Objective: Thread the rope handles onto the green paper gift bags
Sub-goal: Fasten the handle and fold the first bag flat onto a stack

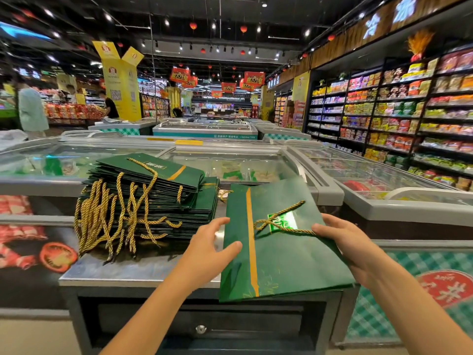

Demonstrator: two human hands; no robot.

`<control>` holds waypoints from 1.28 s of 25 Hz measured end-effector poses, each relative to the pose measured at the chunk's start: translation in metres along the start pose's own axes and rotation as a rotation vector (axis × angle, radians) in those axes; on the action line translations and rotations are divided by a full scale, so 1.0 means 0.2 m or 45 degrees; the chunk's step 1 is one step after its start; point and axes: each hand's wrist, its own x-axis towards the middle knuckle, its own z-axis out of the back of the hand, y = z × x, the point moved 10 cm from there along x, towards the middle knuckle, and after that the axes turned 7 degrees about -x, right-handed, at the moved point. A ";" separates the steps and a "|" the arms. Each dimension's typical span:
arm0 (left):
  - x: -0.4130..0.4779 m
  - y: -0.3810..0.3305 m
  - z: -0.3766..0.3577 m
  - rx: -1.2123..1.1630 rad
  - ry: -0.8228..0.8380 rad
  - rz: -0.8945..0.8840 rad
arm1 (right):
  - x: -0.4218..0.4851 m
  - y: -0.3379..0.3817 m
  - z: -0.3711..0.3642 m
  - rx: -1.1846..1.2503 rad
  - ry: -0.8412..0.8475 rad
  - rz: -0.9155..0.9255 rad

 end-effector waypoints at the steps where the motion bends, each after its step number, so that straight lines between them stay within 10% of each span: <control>1: -0.01 0.02 -0.02 -0.095 0.012 0.030 | 0.01 -0.02 0.02 0.047 -0.032 0.004; 12: 0.18 -0.05 0.05 -0.280 -0.310 0.018 | 0.16 0.03 0.08 -0.141 -0.032 0.157; 32: 0.73 0.07 -0.21 0.527 0.084 0.148 | 0.63 0.10 0.05 -1.410 -0.209 0.433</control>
